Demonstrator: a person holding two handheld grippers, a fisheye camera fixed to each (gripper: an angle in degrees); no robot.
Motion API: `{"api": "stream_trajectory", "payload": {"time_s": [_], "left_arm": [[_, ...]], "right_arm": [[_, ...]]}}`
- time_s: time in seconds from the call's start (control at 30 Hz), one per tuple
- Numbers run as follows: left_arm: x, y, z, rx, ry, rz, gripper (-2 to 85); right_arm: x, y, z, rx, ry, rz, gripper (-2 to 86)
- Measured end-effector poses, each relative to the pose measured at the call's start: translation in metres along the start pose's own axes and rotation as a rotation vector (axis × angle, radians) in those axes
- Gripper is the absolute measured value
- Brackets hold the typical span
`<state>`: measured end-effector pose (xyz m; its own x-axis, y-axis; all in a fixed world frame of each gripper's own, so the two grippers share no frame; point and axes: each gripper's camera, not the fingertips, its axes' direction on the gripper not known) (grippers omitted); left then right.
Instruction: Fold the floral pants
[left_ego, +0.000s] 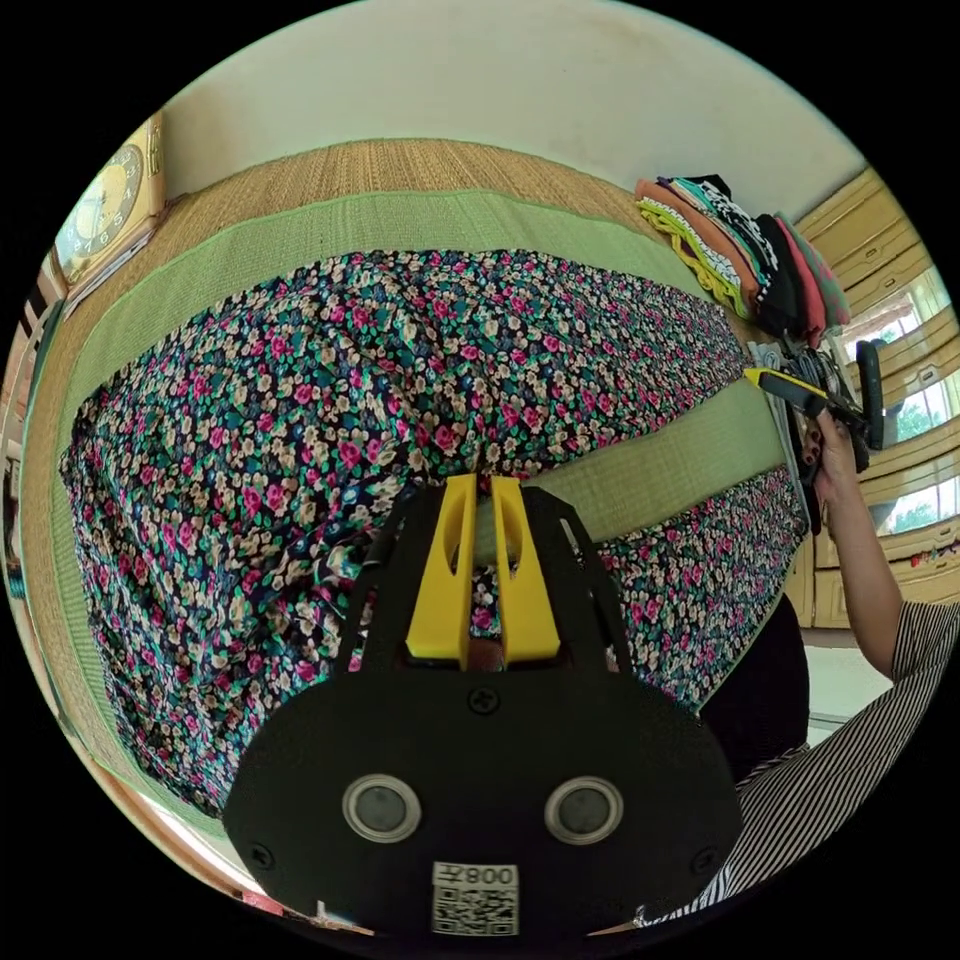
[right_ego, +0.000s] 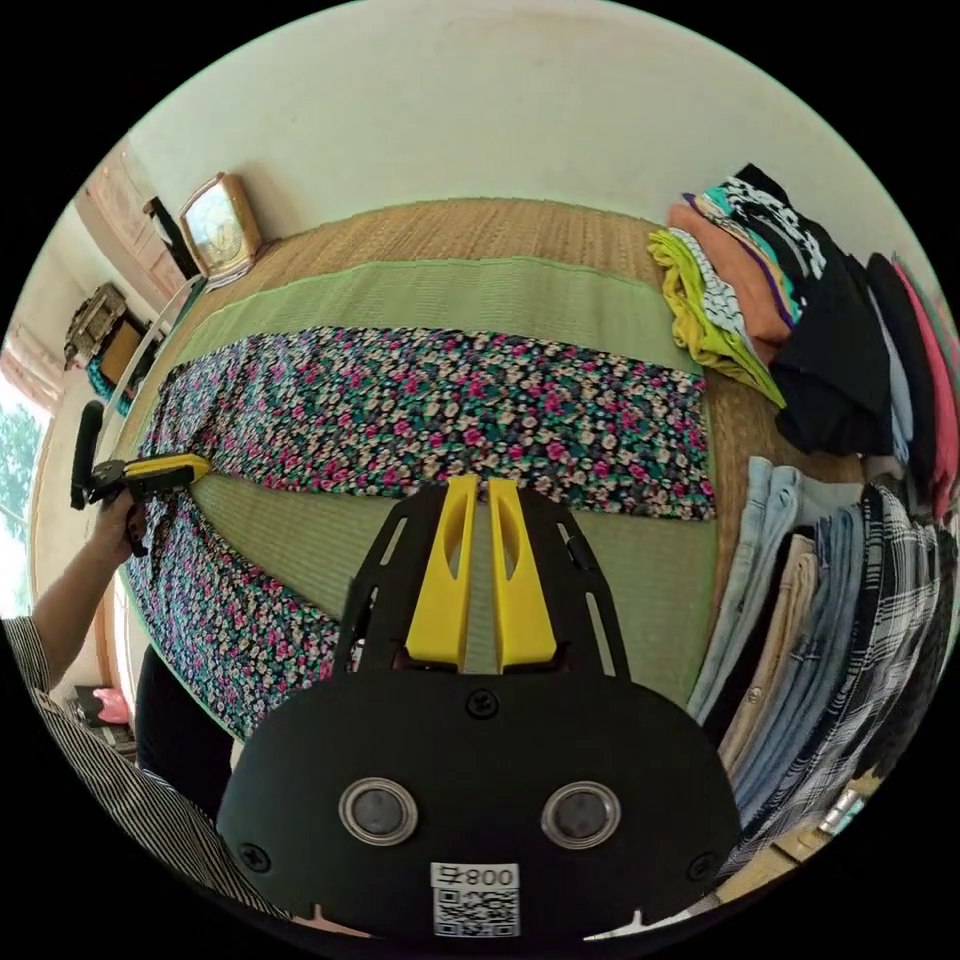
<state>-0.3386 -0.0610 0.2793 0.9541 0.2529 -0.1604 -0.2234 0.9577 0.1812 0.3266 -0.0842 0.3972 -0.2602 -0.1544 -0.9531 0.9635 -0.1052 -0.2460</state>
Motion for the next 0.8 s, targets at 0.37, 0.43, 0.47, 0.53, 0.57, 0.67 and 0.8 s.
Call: {"api": "stream_trajectory", "payload": {"time_s": [0.37, 0.43, 0.47, 0.53, 0.57, 0.67, 0.8], "left_arm": [[0.042, 0.011, -0.011, -0.043, 0.1, 0.27, 8.2], [0.046, 0.018, -0.007, -0.078, 0.042, 0.298, 8.4], [0.048, 0.02, -0.002, -0.111, 0.006, 0.307, 8.2], [0.049, 0.023, 0.0, -0.107, -0.034, 0.305, 7.3], [0.049, 0.023, -0.001, -0.105, -0.056, 0.306, 6.4], [0.048, 0.022, -0.005, -0.119, -0.073, 0.308, 3.1], [0.044, 0.023, -0.013, -0.101, -0.063, 0.298, 1.1]], "right_arm": [[0.06, 0.049, -0.035, -0.121, 0.002, 0.001, 7.0], [0.063, 0.071, -0.038, -0.166, 0.016, 0.014, 8.1], [0.065, 0.083, -0.034, -0.217, 0.038, 0.024, 8.2], [0.068, 0.098, -0.025, -0.269, 0.098, 0.048, 8.2], [0.07, 0.104, -0.019, -0.285, 0.109, 0.064, 8.0], [0.076, 0.108, -0.009, -0.298, 0.085, 0.106, 6.9], [0.083, 0.1, -0.018, -0.289, 0.08, 0.109, 1.9]]}}
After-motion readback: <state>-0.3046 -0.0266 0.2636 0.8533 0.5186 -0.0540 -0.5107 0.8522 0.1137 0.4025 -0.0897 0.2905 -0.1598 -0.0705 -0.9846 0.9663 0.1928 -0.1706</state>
